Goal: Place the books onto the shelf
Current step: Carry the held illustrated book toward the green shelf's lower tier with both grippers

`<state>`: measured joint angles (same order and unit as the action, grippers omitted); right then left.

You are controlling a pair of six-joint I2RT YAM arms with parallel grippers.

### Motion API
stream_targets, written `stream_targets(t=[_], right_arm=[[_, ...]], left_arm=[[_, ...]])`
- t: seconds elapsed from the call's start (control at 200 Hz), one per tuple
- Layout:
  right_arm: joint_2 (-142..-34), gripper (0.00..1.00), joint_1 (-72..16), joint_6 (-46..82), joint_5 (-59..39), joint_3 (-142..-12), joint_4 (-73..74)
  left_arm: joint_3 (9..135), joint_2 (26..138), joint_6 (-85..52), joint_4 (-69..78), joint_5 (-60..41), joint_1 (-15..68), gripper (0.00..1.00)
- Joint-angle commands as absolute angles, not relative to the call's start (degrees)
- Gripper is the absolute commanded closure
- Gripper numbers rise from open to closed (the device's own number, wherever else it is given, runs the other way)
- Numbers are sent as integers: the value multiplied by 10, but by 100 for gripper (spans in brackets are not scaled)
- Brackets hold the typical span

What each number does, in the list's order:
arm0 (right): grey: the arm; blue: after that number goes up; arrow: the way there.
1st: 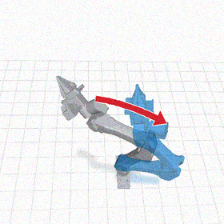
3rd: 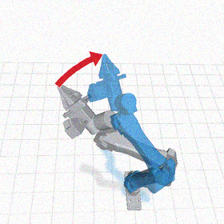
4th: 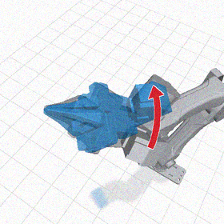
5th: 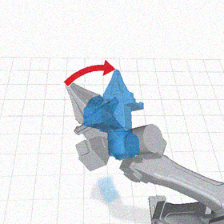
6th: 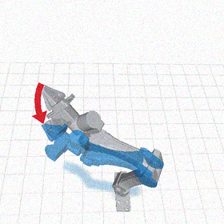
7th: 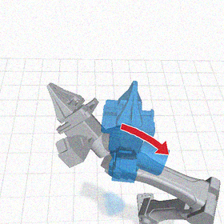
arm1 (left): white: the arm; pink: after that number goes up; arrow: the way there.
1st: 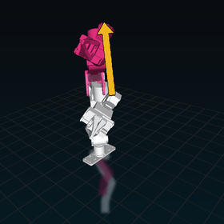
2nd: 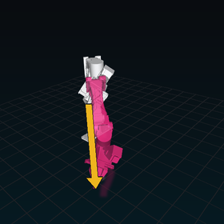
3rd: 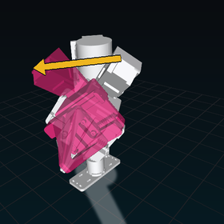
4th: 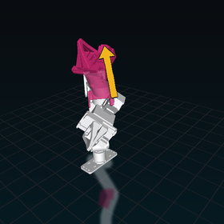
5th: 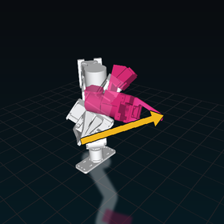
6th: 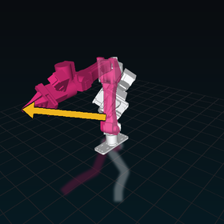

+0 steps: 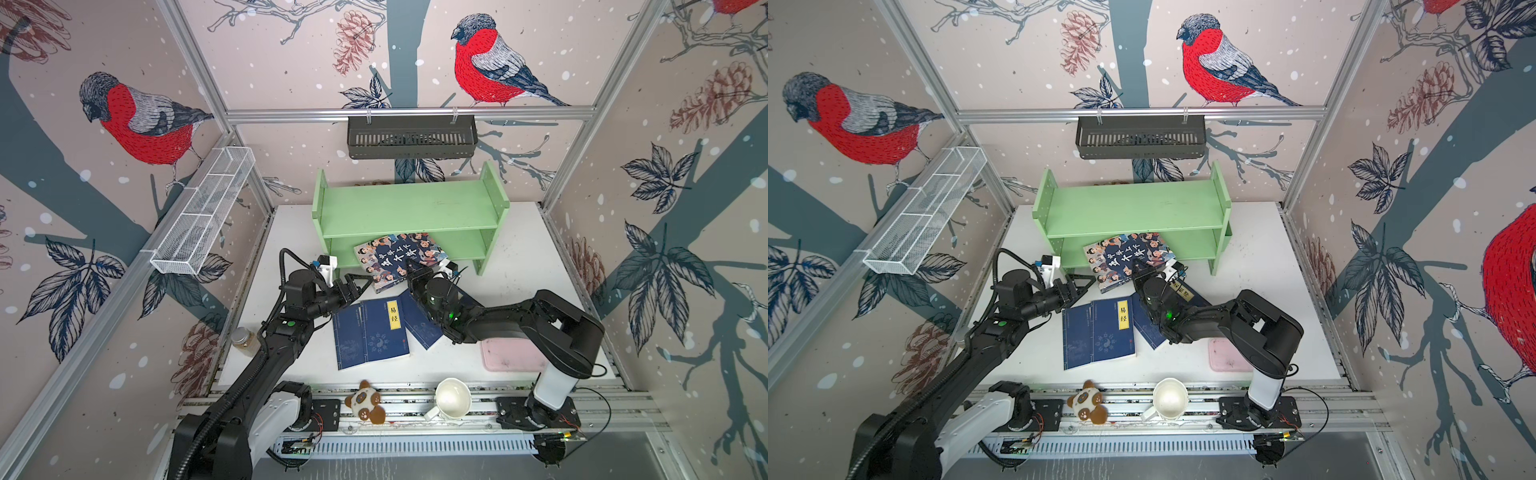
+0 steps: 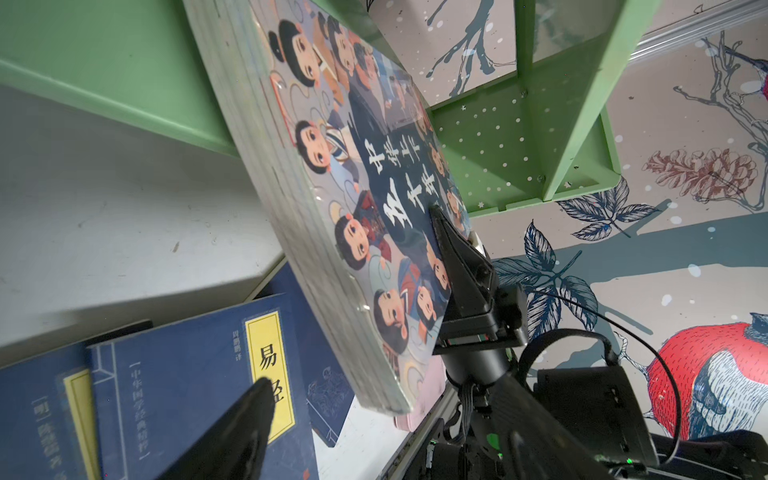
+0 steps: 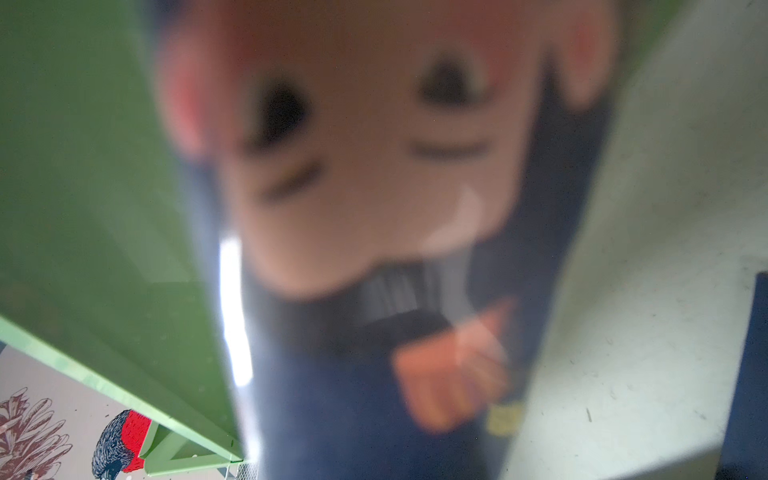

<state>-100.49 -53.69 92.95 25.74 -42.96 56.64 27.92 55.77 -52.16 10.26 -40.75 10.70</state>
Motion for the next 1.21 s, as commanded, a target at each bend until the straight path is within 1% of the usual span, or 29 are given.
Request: stream_targets(t=[0.0,0.135,0.285,0.355,0.415,0.47,0.52,0.605,0.735,0.84,1.02,1.105,1.2], right_arm=[[-1005,99,-539,947,262,-440,665],[-1008,99,-542,951,261,-444,661],[-1010,99,-547,960,265,-438,665],[-1015,99,-547,962,262,-440,670],[-1019,99,-548,963,260,-442,676],[-1022,98,-548,966,257,-441,684],[-1025,96,-549,968,255,-441,689],[-1030,95,-551,975,253,-438,697],[-1036,95,-554,982,254,-432,718],[-1036,96,-555,982,253,-432,727],[-1035,96,-558,977,255,-435,737],[-1038,97,-556,976,253,-437,743],[-1042,96,-558,976,248,-439,744]], left_arm=[[291,571,-529,144,-417,109,21],[289,587,-555,171,-418,111,28],[289,601,-566,183,-421,115,31],[288,605,-567,186,-421,117,35],[289,608,-568,182,-417,118,36],[288,611,-568,184,-415,118,41],[289,612,-569,187,-416,118,43],[291,616,-570,189,-416,118,50],[287,619,-579,196,-417,118,49],[283,617,-575,198,-417,118,43],[275,621,-575,204,-417,118,40],[276,623,-575,210,-419,118,40],[275,628,-585,227,-424,118,45]])
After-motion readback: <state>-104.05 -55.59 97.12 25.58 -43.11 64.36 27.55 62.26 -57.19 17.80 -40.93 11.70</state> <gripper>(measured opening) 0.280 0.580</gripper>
